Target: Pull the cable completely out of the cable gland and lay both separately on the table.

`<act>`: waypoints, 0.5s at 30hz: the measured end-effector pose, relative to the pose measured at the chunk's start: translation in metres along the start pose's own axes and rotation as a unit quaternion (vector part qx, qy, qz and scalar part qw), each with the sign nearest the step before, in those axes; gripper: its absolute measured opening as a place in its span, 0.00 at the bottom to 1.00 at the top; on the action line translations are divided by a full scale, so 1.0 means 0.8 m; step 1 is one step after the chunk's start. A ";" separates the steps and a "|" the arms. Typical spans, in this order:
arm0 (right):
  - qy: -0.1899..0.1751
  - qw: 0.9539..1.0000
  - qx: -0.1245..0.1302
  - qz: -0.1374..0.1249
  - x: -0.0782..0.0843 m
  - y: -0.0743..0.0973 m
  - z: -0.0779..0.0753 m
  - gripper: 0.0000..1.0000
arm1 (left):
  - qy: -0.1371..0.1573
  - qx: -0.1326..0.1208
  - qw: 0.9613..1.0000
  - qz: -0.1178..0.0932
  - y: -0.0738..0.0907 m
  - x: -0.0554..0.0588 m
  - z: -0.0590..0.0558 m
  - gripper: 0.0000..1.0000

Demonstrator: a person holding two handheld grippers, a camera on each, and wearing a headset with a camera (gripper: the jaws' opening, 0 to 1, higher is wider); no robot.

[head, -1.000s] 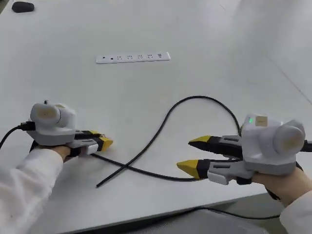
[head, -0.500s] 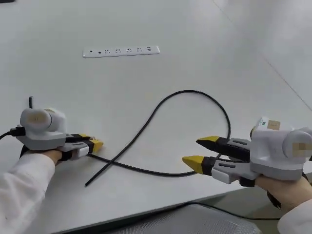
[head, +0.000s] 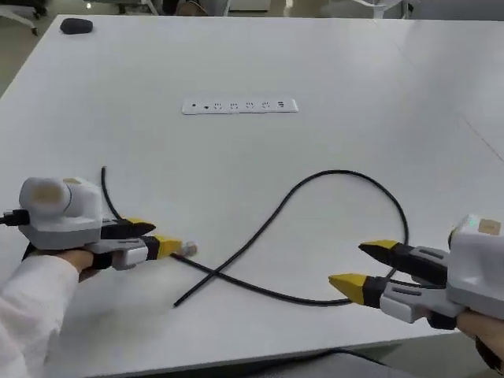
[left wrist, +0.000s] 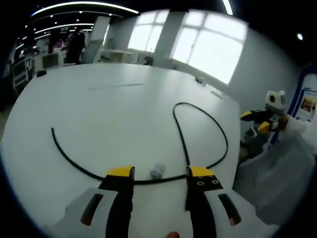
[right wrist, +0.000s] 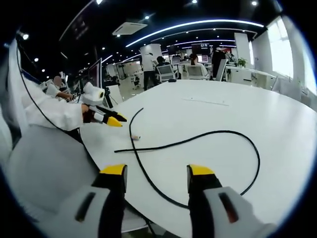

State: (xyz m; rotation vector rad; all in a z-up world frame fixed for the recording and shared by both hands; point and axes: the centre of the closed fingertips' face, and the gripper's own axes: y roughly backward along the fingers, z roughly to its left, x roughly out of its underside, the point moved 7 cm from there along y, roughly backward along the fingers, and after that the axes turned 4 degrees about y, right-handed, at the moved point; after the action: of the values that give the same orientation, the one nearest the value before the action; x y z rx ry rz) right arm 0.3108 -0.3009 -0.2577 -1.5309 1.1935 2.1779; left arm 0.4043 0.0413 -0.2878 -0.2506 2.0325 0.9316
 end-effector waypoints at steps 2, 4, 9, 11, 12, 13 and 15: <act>0.003 1.000 -0.005 0.008 -0.002 -0.001 0.000 0.52 | -0.007 -0.004 1.000 -0.003 0.024 -0.003 -0.002 0.47; 0.007 1.000 -0.009 0.019 -0.002 -0.003 -0.001 0.54 | -0.007 -0.007 1.000 -0.008 0.052 -0.008 -0.004 0.50; 0.023 0.998 -0.014 0.048 -0.001 -0.006 0.004 0.56 | 0.012 -0.008 1.000 -0.027 0.116 -0.013 -0.022 0.57; 0.030 0.998 -0.013 0.062 0.001 -0.007 0.006 0.58 | 0.013 -0.010 0.999 -0.032 0.130 -0.011 -0.027 0.57; 0.033 0.997 -0.014 0.067 0.002 -0.007 0.008 0.58 | 0.019 -0.014 0.999 -0.040 0.139 -0.009 -0.028 0.57; 0.034 0.997 -0.013 0.068 0.002 -0.007 0.008 0.58 | 0.024 -0.015 0.999 -0.043 0.144 -0.008 -0.029 0.57; 0.030 0.997 -0.010 0.068 0.003 -0.006 0.009 0.58 | 0.030 -0.015 0.998 -0.046 0.155 -0.003 -0.031 0.59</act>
State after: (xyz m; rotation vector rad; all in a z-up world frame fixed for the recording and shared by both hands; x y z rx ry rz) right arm 0.3074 -0.2932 -0.2610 -1.5782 1.3348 2.2489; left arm 0.3299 0.1106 -0.2127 -0.3889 2.0442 0.9083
